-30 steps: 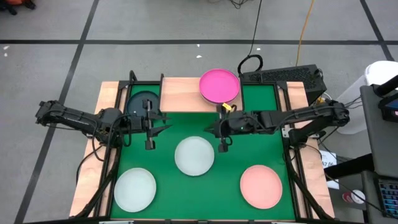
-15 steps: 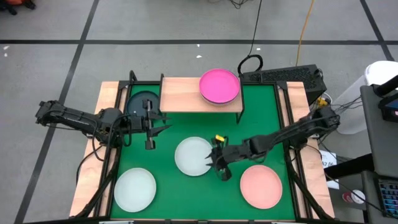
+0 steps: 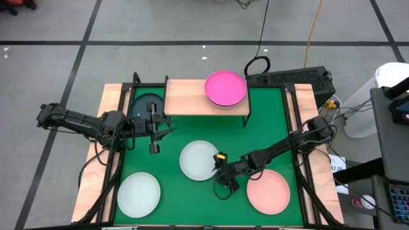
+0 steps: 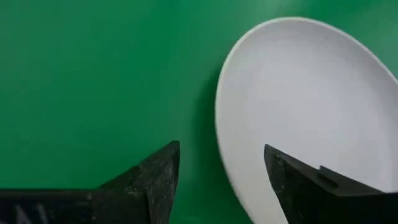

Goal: Place and stack plates onto a shelf
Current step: Put the right white plate on the shelf

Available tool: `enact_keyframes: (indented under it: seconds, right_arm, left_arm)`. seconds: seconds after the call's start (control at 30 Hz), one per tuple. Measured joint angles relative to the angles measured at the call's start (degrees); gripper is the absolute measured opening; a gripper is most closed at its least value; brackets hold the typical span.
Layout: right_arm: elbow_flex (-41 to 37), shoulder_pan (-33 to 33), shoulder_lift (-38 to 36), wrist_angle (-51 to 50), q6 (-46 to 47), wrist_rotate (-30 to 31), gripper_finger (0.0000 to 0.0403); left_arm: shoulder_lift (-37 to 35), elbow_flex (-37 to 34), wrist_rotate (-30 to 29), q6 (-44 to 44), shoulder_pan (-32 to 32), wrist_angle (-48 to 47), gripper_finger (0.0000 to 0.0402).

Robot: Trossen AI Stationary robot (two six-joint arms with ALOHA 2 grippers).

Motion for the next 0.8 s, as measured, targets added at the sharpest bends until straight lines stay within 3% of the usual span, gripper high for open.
enact_keyframes:
  seconds: [0.2, 0.5, 0.63, 0.8]
  right_arm:
    - [0.0, -0.6, 1.8, -0.8, 0.4, 5.8, 0.0204]
    - [0.2, -1.3, 5.4, -0.5, 0.8, 6.3, 0.0178]
    - [0.2, -1.3, 5.1, -1.0, 0.8, 6.1, 0.0135]
    - [0.0, -1.3, 4.4, -1.6, 0.5, 5.3, 0.0048]
  left_arm:
    - [0.0, 0.0, 0.0, 0.0, 0.0, 0.0, 0.0113]
    - [0.0, 0.0, 0.0, 0.0, 0.0, 0.0, 0.0113]
    - [0.0, 0.0, 0.0, 0.0, 0.0, 0.0, 0.0113]
    - [0.0, 0.0, 0.0, 0.0, 0.0, 0.0, 0.0113]
